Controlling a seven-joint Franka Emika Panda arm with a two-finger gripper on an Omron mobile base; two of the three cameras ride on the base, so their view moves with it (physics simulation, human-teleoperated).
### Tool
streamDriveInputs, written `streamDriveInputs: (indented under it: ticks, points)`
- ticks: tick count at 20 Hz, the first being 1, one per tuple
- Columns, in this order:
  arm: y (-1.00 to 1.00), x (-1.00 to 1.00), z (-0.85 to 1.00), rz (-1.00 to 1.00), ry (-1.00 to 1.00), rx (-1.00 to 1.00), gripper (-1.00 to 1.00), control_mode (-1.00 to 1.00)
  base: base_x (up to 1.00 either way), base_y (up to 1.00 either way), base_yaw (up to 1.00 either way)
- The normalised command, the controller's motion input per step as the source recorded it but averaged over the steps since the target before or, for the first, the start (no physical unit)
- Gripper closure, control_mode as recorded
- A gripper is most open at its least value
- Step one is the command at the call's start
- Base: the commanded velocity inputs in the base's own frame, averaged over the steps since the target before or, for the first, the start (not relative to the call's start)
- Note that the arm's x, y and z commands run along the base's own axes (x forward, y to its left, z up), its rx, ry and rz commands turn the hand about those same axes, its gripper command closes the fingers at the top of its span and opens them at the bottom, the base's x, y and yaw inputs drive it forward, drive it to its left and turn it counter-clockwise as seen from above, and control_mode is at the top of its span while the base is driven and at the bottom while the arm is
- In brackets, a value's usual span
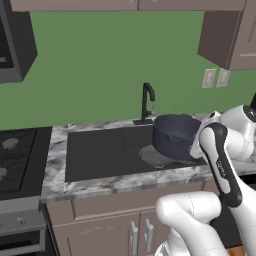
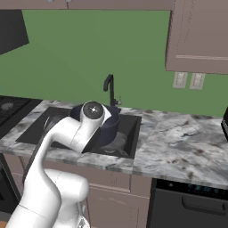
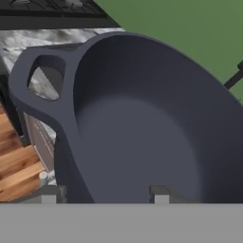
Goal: Move the pot and pan from the stove into the sink.
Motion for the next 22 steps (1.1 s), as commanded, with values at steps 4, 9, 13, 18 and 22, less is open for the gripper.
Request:
streamDriveInputs:
  ticks: [4,9,13,18,22]
  points:
    - [0.0,0.37,-0.18,-0.02,0.0,-0.02,1.0,-1.0,0.0,0.0,0.0]
    - [0.0,0.45,-0.17,-0.01,0.0,-0.04,1.0,-1.0,0.0,0.0,0.0]
    - [0.0,0.5,-0.19,-0.01,0.0,-0.03,1.0,-1.0,0.0,0.0,0.0]
    - [0.0,0.49,-0.2,0.0,0.0,-0.02,1.0,-1.0,0.0,0.0,0.0]
    - [0.0,0.44,-0.23,0.0,0.0,-0.02,1.0,-1.0,0.0,0.0,0.0]
